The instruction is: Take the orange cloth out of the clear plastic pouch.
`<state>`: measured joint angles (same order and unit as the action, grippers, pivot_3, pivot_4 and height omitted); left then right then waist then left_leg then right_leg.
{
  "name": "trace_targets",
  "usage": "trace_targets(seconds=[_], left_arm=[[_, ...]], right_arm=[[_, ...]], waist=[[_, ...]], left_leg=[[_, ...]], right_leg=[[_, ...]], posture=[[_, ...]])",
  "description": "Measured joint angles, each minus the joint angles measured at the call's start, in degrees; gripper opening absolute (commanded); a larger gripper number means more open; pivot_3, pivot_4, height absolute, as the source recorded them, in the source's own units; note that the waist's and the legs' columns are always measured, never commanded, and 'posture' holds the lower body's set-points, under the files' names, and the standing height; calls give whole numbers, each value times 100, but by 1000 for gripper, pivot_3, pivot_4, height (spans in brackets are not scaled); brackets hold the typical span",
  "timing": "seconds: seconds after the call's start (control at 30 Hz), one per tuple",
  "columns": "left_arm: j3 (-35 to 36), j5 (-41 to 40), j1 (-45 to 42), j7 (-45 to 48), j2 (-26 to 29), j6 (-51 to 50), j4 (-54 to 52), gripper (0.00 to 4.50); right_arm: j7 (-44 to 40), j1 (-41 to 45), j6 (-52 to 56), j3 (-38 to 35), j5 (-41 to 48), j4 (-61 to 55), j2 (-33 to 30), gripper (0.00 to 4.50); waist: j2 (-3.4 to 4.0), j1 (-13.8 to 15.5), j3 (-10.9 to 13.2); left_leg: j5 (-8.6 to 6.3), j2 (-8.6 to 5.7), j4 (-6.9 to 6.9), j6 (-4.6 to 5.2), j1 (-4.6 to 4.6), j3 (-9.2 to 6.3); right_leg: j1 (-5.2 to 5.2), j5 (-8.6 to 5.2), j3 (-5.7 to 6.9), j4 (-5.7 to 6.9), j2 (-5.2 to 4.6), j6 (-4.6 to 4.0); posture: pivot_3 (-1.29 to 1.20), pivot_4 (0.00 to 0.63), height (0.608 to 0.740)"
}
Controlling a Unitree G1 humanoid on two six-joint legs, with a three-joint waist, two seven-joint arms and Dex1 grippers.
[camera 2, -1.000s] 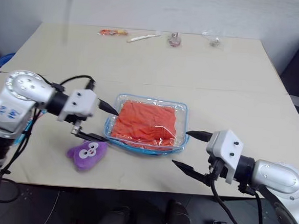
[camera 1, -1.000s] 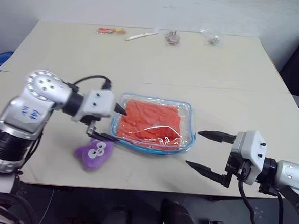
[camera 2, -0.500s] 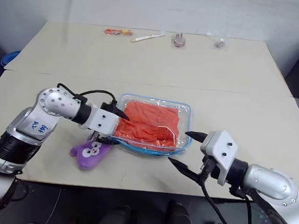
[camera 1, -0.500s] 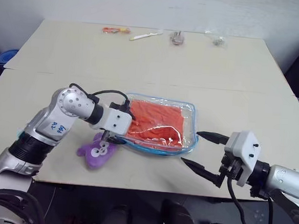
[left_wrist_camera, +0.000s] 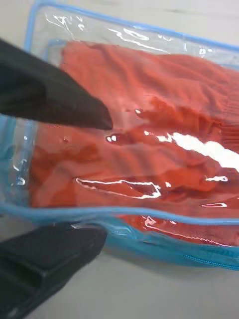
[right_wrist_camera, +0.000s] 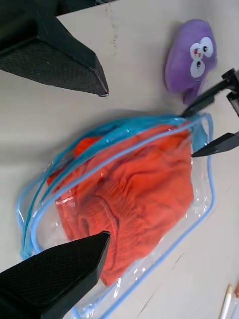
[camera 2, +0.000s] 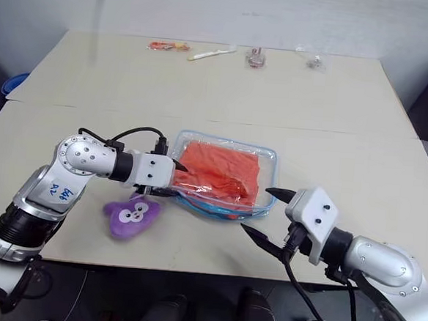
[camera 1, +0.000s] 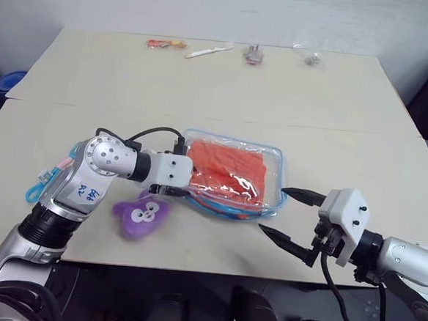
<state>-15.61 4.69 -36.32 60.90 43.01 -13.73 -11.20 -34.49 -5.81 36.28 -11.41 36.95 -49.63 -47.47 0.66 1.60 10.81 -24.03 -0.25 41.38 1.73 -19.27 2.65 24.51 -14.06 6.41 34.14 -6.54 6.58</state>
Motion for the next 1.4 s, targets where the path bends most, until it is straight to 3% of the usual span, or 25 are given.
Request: trace_targets(seconds=[0.17,0.27,0.43,0.57,0.8,0.9,1.07,1.4], left_arm=[[130,-53,213,-158,-67,-301,-270,89],[194,-130,277,-222,-139,-577,-425,0],[346,-307,361,-437,-316,-1269,-653,0],[390,-409,425,-664,-451,-1761,-892,0],[442,-559,416,-1064,-645,-2434,-1081,0],[433,-601,398,-1095,-638,-2508,-1102,0],[425,-677,384,-1111,-619,-2553,-1122,0],[374,-724,313,-1166,-622,-2578,-1130,0]], right_arm=[[-1,-199,-43,151,-241,-3,2,4500],[0,-222,-125,208,-334,-3,49,3938],[16,-208,-384,392,-795,-5,50,2185],[115,-33,-647,1246,-1675,31,71,761],[438,857,-972,2450,-3076,638,481,761],[465,1280,-1115,2808,-3586,931,589,1312],[517,1775,-1402,3370,-4491,1568,778,2986],[556,1975,-1919,3499,-5447,2278,1080,2986]], waist=[[0,0,0],[0,-3,0],[0,-4,0],[0,-14,-1],[-1,-22,-1],[-1,-21,-1],[-1,-30,-1],[-1,-41,-1]], left_leg=[[0,0,2,0,1,-1],[0,1,1,0,1,-1],[0,1,1,0,2,-1],[0,0,1,-1,4,0],[0,1,4,-1,3,-1],[1,0,4,-2,2,-1],[1,1,3,-2,1,-1],[1,2,2,-3,1,-1]], right_leg=[[-1,0,0,1,-1,0],[-1,0,-1,1,-1,0],[-1,0,-1,1,-1,0],[-1,0,-4,2,0,0],[0,0,-2,3,0,0],[0,0,-1,2,0,0],[0,0,1,0,0,0],[0,0,1,0,1,0]], posture=[[0,150,740],[0,150,740],[0,150,740],[0,150,740],[0,150,740],[0,150,740],[0,150,740],[0,150,740]])
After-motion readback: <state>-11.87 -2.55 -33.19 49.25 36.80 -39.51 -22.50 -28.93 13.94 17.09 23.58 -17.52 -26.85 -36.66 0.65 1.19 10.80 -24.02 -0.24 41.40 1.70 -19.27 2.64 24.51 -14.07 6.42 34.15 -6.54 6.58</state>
